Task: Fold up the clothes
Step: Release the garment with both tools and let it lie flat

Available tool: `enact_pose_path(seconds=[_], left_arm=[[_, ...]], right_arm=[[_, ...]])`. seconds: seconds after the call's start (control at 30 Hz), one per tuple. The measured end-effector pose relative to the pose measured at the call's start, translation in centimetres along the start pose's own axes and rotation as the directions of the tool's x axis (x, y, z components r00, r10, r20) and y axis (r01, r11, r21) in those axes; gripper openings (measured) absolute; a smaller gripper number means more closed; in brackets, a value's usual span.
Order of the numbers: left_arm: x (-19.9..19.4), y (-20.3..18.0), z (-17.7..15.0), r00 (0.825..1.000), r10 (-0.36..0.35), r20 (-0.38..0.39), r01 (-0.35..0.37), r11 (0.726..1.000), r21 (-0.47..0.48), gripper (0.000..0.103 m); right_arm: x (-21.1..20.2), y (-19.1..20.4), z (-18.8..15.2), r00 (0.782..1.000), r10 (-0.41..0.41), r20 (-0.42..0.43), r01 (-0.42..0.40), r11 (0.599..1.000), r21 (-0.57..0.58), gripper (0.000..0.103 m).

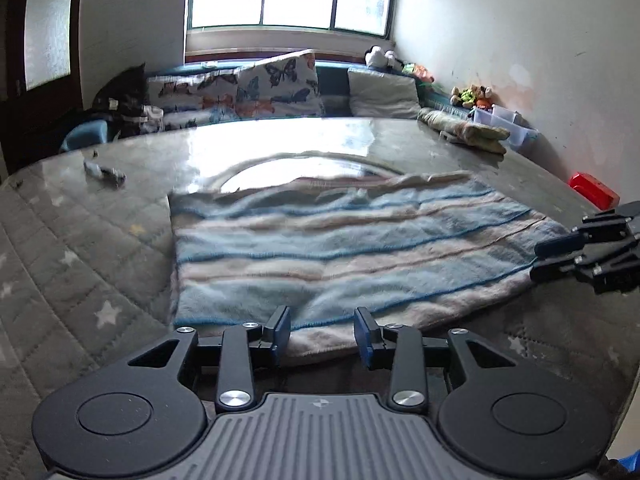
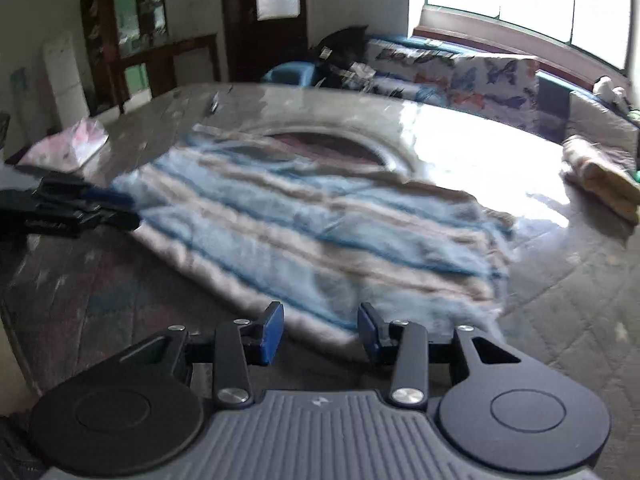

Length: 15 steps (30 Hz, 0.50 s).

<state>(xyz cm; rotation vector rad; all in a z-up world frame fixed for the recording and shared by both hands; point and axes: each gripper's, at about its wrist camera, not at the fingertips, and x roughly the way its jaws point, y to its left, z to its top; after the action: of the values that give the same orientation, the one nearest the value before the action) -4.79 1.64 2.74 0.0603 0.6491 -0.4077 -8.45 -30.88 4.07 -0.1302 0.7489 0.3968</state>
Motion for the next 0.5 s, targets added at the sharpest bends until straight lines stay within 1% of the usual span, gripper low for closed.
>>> enact_pose_path(seconds=[0.07, 0.13, 0.23, 0.3, 0.37, 0.5], left_arm=[[-0.5, 0.1, 0.4, 1.0, 0.01, 0.025, -0.01, 1.0, 0.005, 0.042], [-0.1, 0.7, 0.7, 0.999, 0.033, 0.025, -0.033, 0.999, -0.011, 0.042], [0.7, 1.9, 0.2, 0.997, 0.074, -0.005, -0.075, 0.996, -0.041, 0.042], [1.1, 2.7, -0.4, 0.997, 0.075, -0.033, -0.077, 0.995, -0.067, 0.041], [0.8, 3.0, -0.8, 0.997, 0.067, -0.031, -0.069, 0.995, -0.075, 0.041], [0.8, 3.0, -0.9, 0.997, 0.073, -0.029, -0.075, 0.994, -0.081, 0.041]], right_arm=[[-0.1, -1.0, 0.2, 0.999, -0.027, 0.027, 0.027, 0.999, 0.028, 0.041], [0.2, -2.1, 0.2, 0.998, -0.054, 0.03, 0.052, 0.997, 0.062, 0.041], [1.0, -4.1, -0.7, 0.995, -0.097, -0.011, 0.097, 0.987, 0.127, 0.041], [0.9, -5.2, -1.4, 0.997, -0.081, -0.009, 0.081, 0.982, 0.173, 0.04], [0.5, -5.4, -1.3, 0.997, -0.081, -0.007, 0.081, 0.98, 0.182, 0.04], [0.3, -5.2, -0.6, 0.995, -0.098, 0.023, 0.093, 0.983, 0.158, 0.04]])
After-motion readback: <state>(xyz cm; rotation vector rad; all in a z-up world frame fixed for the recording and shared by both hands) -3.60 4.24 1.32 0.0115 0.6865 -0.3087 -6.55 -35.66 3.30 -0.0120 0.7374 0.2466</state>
